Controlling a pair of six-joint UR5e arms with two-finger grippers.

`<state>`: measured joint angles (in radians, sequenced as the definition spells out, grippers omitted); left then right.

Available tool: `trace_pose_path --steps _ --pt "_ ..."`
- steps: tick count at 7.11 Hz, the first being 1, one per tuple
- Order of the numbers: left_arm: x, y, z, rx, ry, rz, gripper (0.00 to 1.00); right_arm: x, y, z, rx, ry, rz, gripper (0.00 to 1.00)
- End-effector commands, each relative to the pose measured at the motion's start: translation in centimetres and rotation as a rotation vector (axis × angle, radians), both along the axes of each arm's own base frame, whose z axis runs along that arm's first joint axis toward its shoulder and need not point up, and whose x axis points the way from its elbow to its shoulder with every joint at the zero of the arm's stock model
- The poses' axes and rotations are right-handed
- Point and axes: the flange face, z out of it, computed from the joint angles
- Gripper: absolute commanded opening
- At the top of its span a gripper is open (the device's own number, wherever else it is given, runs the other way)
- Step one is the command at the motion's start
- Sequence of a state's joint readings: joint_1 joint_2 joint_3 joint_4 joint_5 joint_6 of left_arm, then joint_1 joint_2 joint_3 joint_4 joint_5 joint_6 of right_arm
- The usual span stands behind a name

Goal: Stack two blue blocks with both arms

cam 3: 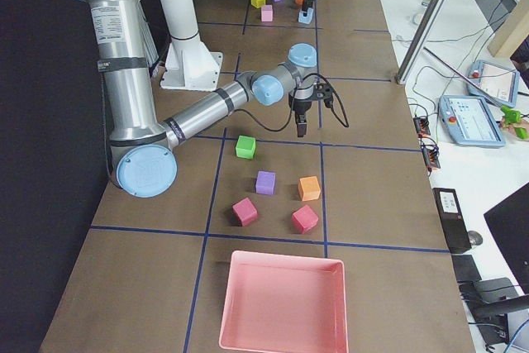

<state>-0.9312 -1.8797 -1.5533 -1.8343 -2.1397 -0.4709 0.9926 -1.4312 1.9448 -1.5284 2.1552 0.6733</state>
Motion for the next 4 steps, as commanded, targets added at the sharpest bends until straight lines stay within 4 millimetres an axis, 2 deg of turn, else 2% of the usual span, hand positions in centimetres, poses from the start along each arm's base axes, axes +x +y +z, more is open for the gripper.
trace_pose_path --steps 1,4 --pt "0.52 -0.01 1.75 -0.027 -0.019 0.007 1.00 -0.11 -0.01 -0.03 0.000 -0.001 0.000 1.00" --pt "1.07 -0.41 2.45 -0.043 -0.029 0.008 1.00 -0.09 0.04 -0.18 -0.001 -0.003 0.001 1.00"
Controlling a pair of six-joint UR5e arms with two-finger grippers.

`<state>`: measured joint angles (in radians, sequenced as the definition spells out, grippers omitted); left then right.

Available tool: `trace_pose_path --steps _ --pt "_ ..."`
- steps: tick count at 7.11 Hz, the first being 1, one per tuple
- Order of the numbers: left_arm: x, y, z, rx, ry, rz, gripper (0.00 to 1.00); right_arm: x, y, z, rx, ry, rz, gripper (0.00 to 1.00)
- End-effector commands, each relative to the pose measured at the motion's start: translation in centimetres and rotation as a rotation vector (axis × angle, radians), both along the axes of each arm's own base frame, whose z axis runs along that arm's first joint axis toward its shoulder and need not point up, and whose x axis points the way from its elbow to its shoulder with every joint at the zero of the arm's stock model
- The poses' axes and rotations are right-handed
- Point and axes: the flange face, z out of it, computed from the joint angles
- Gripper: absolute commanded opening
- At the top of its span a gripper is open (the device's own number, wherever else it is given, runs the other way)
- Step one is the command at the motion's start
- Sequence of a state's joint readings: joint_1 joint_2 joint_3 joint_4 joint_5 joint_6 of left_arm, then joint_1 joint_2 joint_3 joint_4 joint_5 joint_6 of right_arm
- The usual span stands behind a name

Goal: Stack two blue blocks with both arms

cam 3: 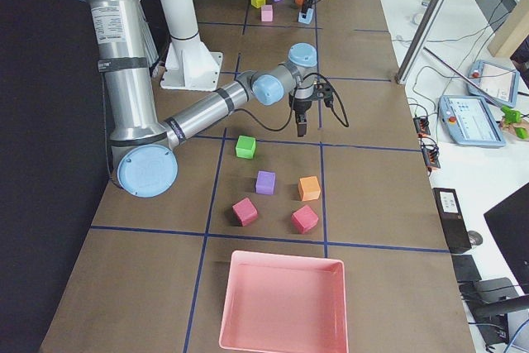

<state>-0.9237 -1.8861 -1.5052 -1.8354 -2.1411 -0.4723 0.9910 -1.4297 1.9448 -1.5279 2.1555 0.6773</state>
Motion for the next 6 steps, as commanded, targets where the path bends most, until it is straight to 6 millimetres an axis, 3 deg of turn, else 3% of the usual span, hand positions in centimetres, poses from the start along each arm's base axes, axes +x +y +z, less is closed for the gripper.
trace_pose_path --steps 1,2,4,5,6 --pt "0.5 -0.3 1.0 -0.021 -0.011 -0.003 1.00 0.0 0.0 0.0 0.000 -0.001 -0.001 1.00" --pt "1.2 -0.8 1.1 -0.026 -0.014 0.000 0.94 0.0 0.0 0.0 0.000 -0.001 -0.001 1.00" --pt "1.4 -0.9 1.7 -0.036 -0.022 0.007 0.28 0.1 0.0 -0.1 0.000 -0.002 0.001 1.00" --pt "1.4 -0.9 1.2 -0.037 -0.018 0.000 0.05 0.1 0.0 -0.2 0.003 -0.003 0.000 1.00" --pt "1.1 -0.7 -1.0 -0.017 0.004 -0.001 0.03 0.1 0.1 -0.4 0.007 -0.005 0.000 1.00"
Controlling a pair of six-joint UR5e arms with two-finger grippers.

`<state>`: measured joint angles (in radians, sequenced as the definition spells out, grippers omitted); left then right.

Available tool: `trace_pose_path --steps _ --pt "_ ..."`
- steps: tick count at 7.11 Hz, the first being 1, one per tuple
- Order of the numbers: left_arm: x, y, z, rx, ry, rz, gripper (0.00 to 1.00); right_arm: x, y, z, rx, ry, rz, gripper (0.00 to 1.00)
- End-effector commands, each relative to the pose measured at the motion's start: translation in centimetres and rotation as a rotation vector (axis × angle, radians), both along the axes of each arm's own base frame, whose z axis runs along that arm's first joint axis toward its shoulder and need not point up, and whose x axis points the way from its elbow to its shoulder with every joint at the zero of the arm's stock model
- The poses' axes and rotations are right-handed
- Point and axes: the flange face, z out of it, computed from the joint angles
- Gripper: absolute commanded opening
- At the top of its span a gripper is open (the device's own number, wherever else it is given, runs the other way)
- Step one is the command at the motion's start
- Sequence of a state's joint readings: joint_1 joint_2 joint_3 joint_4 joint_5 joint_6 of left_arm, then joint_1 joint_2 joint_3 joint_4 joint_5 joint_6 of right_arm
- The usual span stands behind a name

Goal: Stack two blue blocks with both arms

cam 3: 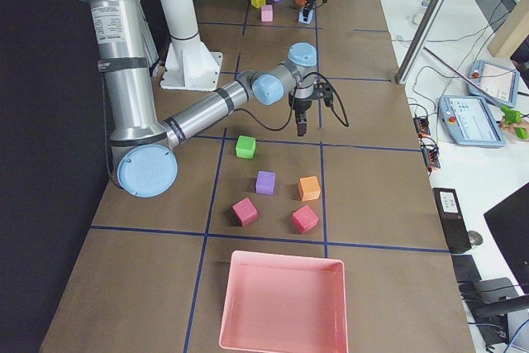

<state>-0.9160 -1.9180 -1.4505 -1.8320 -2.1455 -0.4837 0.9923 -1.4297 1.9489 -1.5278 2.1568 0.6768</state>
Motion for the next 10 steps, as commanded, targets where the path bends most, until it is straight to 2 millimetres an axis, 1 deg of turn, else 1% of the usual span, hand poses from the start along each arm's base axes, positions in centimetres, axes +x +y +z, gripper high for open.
trace_pose_path --steps 1,2,3,4,5,6,7,8,10 --pt "0.3 -0.4 -8.4 0.010 0.027 -0.022 0.03 0.2 0.1 0.0 0.001 -0.001 0.000 1.00" --pt "1.4 -0.8 -16.1 -0.067 0.043 -0.111 0.03 0.5 0.1 0.4 0.001 0.004 -0.002 1.00" --pt "6.7 1.4 -22.0 -0.117 0.087 -0.135 0.03 2.2 -0.1 1.3 -0.012 0.011 0.023 1.00" --pt "13.5 4.8 -28.9 -0.187 0.141 -0.156 0.04 2.8 0.0 2.0 -0.003 0.020 0.012 1.00" --pt "18.1 5.1 -36.0 -0.230 0.170 -0.195 0.04 3.5 -0.1 2.2 -0.008 0.019 0.019 1.00" --pt "23.3 6.5 -39.2 -0.204 0.146 -0.178 0.05 4.9 0.0 3.0 -0.028 0.012 0.032 1.00" --pt "25.9 7.6 -39.2 -0.161 0.113 -0.202 0.05 6.4 0.0 3.6 -0.029 -0.006 0.020 1.00" --pt "25.9 7.5 -38.8 -0.160 0.105 -0.206 0.05 6.7 0.1 3.8 -0.035 -0.009 0.022 1.00" --pt "25.9 7.3 -38.3 -0.154 0.087 -0.222 0.05 6.6 0.0 4.0 -0.041 -0.007 0.022 1.00"
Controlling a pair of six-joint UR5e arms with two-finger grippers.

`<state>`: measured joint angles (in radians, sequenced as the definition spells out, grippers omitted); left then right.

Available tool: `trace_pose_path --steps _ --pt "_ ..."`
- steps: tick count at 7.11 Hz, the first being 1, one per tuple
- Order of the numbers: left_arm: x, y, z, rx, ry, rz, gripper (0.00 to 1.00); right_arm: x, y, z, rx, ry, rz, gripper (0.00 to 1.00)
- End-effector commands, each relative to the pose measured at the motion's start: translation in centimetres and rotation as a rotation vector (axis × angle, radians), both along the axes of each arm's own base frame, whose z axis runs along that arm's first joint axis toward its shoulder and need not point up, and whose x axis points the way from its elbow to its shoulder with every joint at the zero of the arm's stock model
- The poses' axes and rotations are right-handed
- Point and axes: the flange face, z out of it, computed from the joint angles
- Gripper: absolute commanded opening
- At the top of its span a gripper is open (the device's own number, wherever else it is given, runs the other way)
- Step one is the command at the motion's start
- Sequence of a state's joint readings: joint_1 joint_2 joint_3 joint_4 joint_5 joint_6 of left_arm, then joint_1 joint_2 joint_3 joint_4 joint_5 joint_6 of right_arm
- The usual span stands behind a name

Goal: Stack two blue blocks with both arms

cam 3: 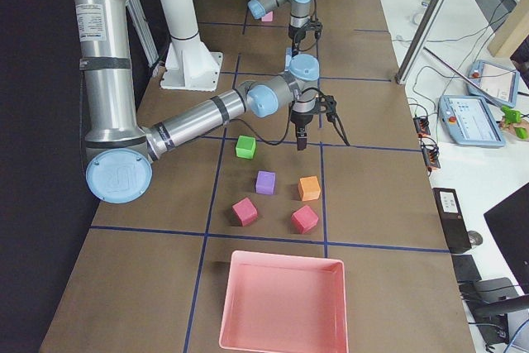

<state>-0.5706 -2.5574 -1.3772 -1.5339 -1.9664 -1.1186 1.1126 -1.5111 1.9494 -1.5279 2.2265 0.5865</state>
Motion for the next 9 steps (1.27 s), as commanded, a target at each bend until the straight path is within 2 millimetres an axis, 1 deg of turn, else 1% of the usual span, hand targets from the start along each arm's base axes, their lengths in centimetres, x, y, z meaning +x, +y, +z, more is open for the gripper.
trace_pose_path --steps 1,2,3,4,7,8,9 --pt "0.4 -0.4 0.9 0.007 -0.034 -0.027 0.05 0.0 0.0 0.3 -0.007 0.001 0.000 1.00" --pt "0.7 -0.6 1.3 -0.025 -0.040 -0.051 0.06 0.0 0.0 0.3 -0.008 0.001 0.001 1.00" --pt "0.9 -0.7 1.3 -0.029 -0.043 -0.053 0.06 0.0 0.0 0.4 -0.010 0.002 0.001 1.00" --pt "1.3 -0.8 1.8 -0.032 -0.048 -0.052 0.07 0.0 0.0 0.5 -0.010 0.003 0.000 1.00" --pt "1.3 -0.8 0.8 -0.026 -0.038 -0.052 0.08 -0.1 0.0 0.4 -0.011 0.001 0.000 1.00" --pt "2.0 -0.1 1.3 -0.032 -0.047 -0.040 0.08 -0.1 0.0 0.4 -0.013 0.001 0.000 1.00" --pt "2.2 0.1 1.5 -0.033 -0.050 -0.035 0.08 -0.2 0.0 0.5 -0.013 0.001 -0.002 1.00"
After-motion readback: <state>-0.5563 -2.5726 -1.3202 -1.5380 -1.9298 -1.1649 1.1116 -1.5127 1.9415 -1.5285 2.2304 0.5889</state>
